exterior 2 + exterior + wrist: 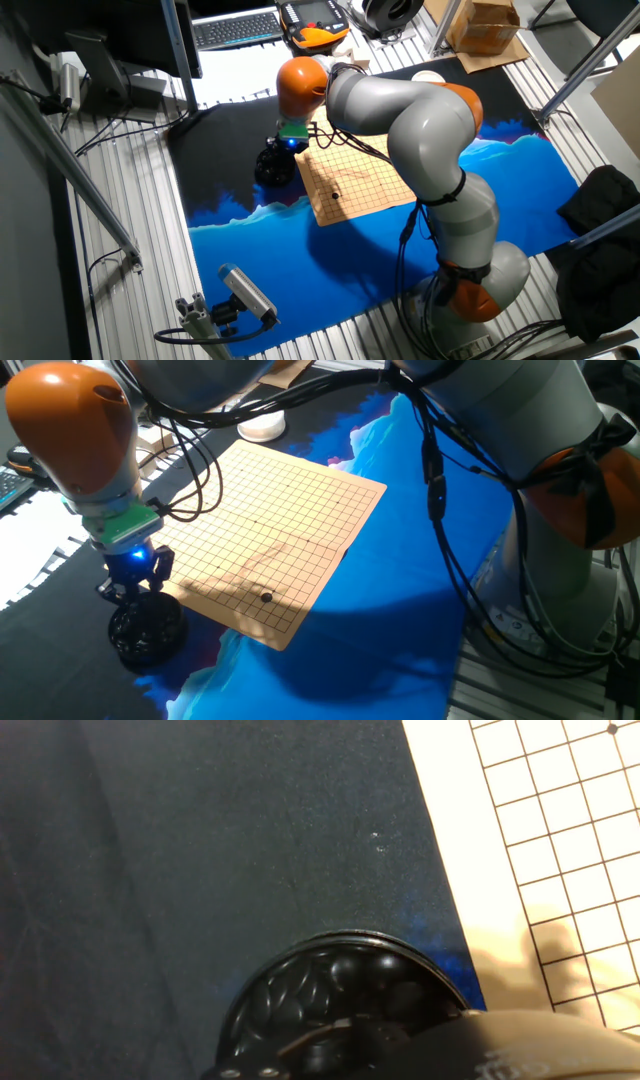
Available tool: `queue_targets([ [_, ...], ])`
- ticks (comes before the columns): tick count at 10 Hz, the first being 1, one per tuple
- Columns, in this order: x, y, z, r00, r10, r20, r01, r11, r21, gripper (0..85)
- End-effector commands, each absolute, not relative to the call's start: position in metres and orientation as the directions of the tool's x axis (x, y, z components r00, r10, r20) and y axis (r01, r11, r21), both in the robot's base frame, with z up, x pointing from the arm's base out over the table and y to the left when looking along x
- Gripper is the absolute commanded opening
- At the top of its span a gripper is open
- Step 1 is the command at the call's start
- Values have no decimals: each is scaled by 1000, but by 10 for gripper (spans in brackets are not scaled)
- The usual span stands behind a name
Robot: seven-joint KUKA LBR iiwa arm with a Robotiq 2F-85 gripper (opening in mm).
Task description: Play the first move as black on the 3-4 point in the upper right corner of the Go board
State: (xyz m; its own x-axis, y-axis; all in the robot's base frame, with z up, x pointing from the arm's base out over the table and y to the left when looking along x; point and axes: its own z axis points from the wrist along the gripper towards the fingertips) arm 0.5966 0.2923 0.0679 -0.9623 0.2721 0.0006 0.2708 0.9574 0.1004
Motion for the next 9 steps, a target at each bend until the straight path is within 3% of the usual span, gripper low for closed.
queue_targets([
  [1, 596, 292, 67, -962, 272, 1, 271, 957, 102, 170],
  [9, 590, 296, 79, -963, 271, 17, 271, 957, 100, 170],
])
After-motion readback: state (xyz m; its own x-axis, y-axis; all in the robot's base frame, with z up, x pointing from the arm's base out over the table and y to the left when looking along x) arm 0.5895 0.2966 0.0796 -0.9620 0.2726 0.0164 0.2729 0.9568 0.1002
